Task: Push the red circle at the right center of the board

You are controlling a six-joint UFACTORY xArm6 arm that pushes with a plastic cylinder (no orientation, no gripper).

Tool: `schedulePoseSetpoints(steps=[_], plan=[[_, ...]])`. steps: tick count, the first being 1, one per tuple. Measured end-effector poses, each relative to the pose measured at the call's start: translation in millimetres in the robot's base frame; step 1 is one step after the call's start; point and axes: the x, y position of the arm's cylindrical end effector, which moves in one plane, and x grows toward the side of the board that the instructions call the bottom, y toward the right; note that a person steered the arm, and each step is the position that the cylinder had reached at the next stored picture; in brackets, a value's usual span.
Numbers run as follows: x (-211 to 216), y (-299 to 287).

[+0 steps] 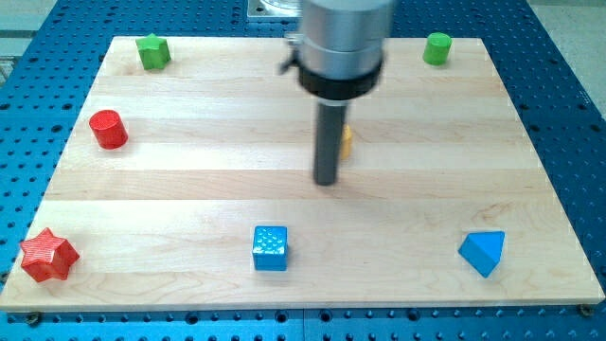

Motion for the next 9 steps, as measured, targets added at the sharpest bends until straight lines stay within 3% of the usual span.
schedulePoseSetpoints(steps=[1,2,4,7,8,9], plan=[[21.0,-18.2],[22.6,34.8],[-24.2,17.2],[5.4,-254.2],[-45.8,-293.9],[-86.8,-287.7]])
